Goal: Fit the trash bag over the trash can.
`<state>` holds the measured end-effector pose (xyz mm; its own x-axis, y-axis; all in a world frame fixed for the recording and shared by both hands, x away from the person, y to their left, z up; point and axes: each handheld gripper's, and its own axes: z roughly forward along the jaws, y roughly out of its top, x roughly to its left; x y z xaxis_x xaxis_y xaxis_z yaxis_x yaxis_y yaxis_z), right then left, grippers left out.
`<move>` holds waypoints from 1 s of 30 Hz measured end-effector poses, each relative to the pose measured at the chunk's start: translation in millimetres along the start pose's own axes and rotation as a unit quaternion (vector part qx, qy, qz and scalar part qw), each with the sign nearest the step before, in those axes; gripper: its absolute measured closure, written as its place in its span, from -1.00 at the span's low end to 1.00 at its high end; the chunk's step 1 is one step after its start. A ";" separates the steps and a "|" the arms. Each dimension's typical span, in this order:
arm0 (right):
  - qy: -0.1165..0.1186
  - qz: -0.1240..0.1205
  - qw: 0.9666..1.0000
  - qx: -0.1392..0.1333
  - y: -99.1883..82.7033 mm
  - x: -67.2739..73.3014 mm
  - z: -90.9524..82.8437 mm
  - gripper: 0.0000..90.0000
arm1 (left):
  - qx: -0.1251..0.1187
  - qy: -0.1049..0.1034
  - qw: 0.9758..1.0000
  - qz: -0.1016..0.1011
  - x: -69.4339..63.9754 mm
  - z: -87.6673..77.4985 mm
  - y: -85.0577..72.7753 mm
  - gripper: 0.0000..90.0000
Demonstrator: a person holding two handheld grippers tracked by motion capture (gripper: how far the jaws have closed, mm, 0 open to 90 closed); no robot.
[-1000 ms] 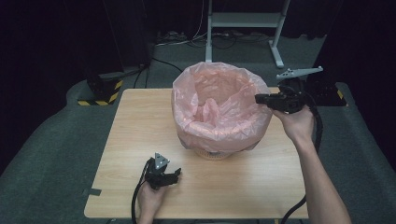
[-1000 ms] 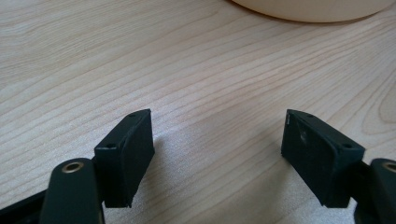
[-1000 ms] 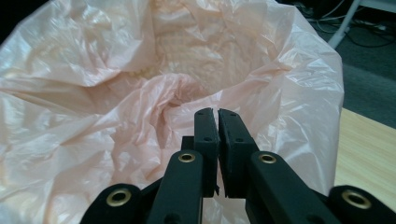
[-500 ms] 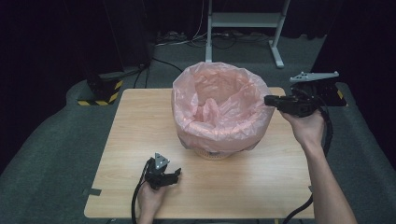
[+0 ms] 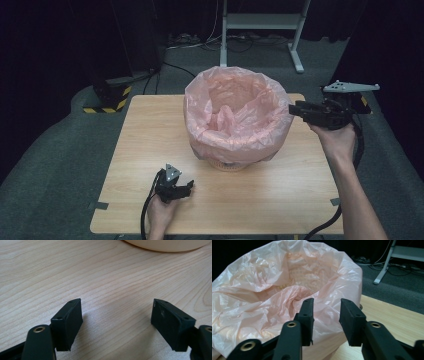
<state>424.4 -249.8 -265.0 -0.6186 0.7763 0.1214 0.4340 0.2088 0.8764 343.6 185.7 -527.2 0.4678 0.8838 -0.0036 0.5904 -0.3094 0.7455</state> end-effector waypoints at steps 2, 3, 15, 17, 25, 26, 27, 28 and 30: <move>-0.002 0.001 1.000 -0.001 -0.7 -0.9 -0.9 0.33 | 0.000 0.000 1.000 0.000 0.0 0.0 0.0 -0.44; -0.007 0.001 1.000 -0.001 -1.7 -1.5 -1.6 0.28 | 0.000 0.000 1.000 0.000 0.0 0.0 0.0 -0.44; -0.030 0.002 1.000 -0.003 -8.9 -4.6 -4.8 0.10 | 0.000 0.000 1.000 0.000 0.0 0.0 0.0 -0.44; -0.030 0.004 1.000 -0.003 -11.9 -6.0 -5.2 0.09 | 0.000 0.000 1.000 0.000 -0.1 0.0 0.0 -0.44; -0.034 0.016 0.999 -0.006 -20.7 -10.5 -8.5 0.09 | 0.000 0.000 1.000 0.000 -0.1 0.0 0.0 -0.44; -0.034 0.015 0.999 -0.008 -21.7 -10.7 -9.2 0.09 | 0.000 0.000 1.000 0.000 -0.1 0.0 0.0 -0.44; -0.034 0.015 0.999 -0.008 -21.7 -10.7 -9.2 0.09 | 0.000 0.000 1.000 0.000 -0.1 0.0 0.0 -0.44; -0.033 0.015 0.999 -0.009 -23.6 -10.6 -10.2 0.09 | 0.000 0.000 1.000 0.000 0.0 0.0 0.0 -0.44; -0.033 0.014 0.999 -0.006 -25.5 -10.5 -11.7 0.09 | 0.000 0.000 1.000 0.000 -0.1 0.0 0.0 -0.44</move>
<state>412.2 -270.3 -283.2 -0.5613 0.8195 0.1156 0.4426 0.1792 0.8787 343.5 185.5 -527.2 0.4676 0.8839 -0.0036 0.5908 -0.3095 0.7451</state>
